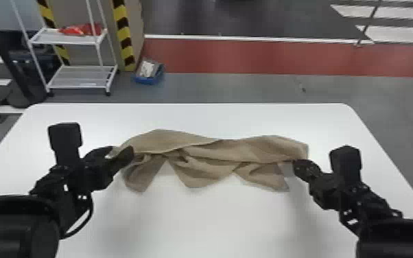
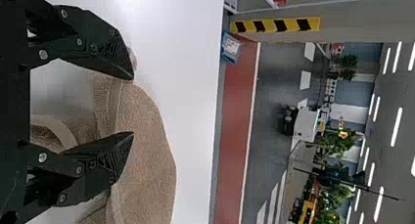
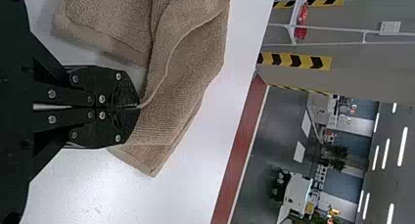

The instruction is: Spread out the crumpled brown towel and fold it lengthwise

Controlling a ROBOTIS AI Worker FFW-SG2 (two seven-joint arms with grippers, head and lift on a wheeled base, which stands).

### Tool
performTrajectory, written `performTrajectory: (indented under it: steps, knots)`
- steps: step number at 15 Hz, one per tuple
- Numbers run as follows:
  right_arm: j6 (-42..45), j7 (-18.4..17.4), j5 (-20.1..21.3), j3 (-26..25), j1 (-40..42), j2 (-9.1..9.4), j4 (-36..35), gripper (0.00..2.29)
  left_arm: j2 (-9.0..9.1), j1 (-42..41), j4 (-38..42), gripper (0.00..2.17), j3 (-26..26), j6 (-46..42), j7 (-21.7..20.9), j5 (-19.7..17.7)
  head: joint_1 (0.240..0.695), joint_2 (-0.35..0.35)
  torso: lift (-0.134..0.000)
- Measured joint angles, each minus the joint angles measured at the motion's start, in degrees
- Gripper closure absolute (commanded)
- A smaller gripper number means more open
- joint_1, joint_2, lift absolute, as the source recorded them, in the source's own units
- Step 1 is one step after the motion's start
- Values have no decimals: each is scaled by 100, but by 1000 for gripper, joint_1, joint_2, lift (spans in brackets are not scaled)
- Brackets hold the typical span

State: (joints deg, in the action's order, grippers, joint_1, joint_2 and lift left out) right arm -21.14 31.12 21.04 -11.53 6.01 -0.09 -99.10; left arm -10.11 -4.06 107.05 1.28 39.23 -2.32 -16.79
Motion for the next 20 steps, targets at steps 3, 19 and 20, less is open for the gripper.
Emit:
performTrajectory:
  steps: [3, 19, 20]
  knots:
    - [9, 16, -19, 0, 43, 0, -75, 1683, 0, -15, 16, 502, 11, 58, 4, 84, 695, -29, -124]
    - [159, 114, -255, -74, 177, 0, -424, 1683, 81, -249, 737, 1710, 197, 373, -132, -107, 695, -35, -124]
    - [145, 144, -299, -108, 155, 0, -510, 1683, 92, -329, 921, 1710, 310, 332, -185, -352, 695, -39, -124]
